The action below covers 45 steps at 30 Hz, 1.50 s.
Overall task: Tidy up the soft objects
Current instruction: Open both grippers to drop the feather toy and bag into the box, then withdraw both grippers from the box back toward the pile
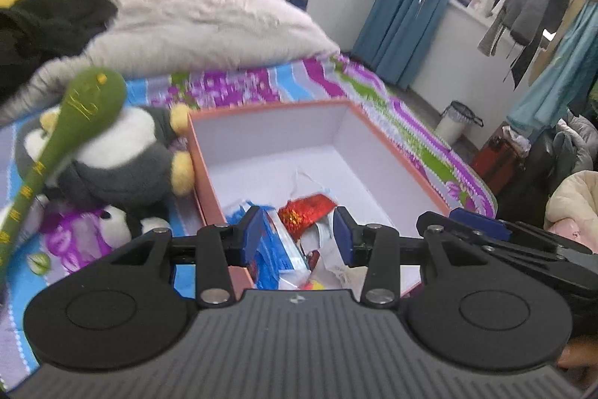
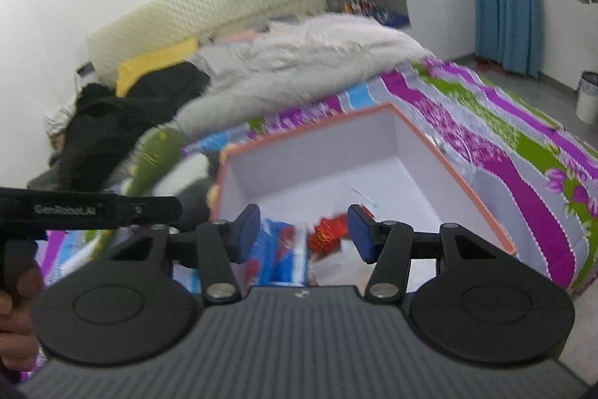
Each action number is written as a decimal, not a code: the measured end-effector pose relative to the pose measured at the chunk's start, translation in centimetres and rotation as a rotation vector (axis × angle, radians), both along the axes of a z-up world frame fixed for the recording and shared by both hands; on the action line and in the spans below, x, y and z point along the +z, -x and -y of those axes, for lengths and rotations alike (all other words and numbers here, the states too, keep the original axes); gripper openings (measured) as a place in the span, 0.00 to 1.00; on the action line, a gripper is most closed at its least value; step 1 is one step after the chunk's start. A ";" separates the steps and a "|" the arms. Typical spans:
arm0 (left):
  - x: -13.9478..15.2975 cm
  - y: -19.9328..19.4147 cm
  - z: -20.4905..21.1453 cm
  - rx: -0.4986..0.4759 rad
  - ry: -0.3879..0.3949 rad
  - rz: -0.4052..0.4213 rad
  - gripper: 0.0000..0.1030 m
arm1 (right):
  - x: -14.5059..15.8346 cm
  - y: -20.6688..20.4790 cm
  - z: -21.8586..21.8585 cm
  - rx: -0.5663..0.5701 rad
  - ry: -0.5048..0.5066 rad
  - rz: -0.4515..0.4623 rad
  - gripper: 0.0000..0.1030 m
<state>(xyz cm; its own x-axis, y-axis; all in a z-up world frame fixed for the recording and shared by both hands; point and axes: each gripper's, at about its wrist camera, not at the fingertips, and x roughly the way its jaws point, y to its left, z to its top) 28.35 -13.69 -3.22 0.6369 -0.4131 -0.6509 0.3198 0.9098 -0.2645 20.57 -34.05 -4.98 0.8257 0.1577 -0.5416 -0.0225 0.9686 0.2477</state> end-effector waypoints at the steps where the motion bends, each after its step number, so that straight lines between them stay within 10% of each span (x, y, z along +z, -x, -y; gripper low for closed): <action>1: 0.4 0.6 -0.4 0.004 -0.001 0.016 0.46 | 0.3 0.4 -0.3 0.006 0.001 0.012 0.53; 12: 2.5 7.2 -5.1 0.075 -0.028 0.133 0.46 | 0.8 4.3 -5.2 0.090 -0.006 0.090 0.53; 45: -6.0 14.4 -16.7 0.257 -0.009 -0.031 0.46 | -5.6 8.4 -14.4 0.235 0.103 -0.046 0.53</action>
<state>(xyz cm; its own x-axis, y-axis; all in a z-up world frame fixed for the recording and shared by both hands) 13.92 2.96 -9.19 0.7002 -0.2338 -0.6745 0.0694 0.9627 -0.2616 12.20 -19.62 -10.58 0.7471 0.2846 -0.6007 -0.2410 0.9582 0.1541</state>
